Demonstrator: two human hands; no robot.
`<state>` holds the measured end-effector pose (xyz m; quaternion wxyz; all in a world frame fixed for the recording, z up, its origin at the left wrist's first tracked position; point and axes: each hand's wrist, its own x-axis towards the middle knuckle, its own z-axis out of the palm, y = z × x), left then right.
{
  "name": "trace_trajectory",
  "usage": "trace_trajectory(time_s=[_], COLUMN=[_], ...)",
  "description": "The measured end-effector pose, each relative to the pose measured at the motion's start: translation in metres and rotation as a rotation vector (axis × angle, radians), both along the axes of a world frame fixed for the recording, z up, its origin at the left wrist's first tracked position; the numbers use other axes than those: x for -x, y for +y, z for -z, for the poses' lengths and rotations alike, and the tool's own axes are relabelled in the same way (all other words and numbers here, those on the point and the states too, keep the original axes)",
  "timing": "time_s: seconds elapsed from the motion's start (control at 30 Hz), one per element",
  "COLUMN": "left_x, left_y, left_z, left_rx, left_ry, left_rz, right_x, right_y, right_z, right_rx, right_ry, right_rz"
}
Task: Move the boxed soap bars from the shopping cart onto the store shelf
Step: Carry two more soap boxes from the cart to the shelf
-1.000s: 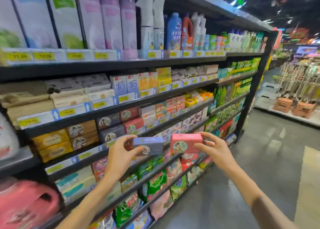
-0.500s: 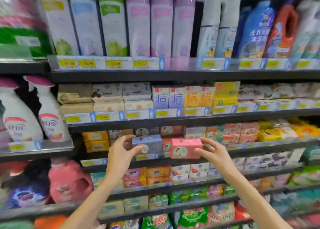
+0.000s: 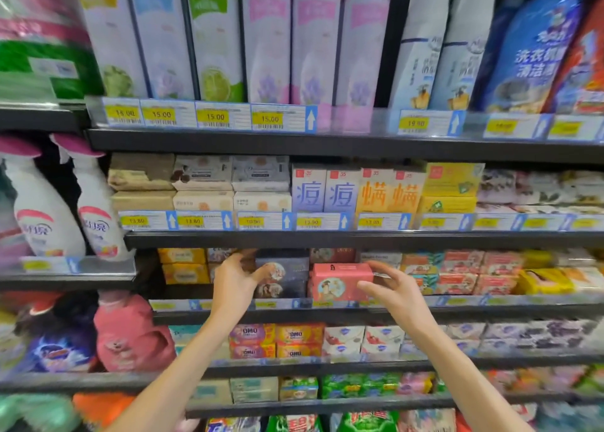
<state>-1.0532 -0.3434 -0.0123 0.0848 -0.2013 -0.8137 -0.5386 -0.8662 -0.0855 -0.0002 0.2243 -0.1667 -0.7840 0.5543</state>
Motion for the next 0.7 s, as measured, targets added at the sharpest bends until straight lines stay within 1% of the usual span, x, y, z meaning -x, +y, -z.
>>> trace_trajectory(time_s=[0.23,0.3,0.53,0.7], left_x=[-0.004,-0.005,-0.007,-0.006], left_y=[0.008,0.009,0.013,0.012], left_z=[0.014,0.022,0.027,0.031], left_rx=[-0.138,-0.164,-0.155,-0.151], left_ry=[-0.058,-0.042,0.022,0.018], left_rz=[0.003,-0.006,-0.036,-0.043], right_x=[0.013,0.017,0.029,0.038], right_y=[-0.007,-0.009,-0.009,-0.013], right_z=[0.008,0.010,0.011,0.015], right_rx=[-0.029,-0.055,-0.146,-0.222], right_ry=[0.028,0.046,0.067,0.050], right_rz=[0.064,0.082,0.177,0.245])
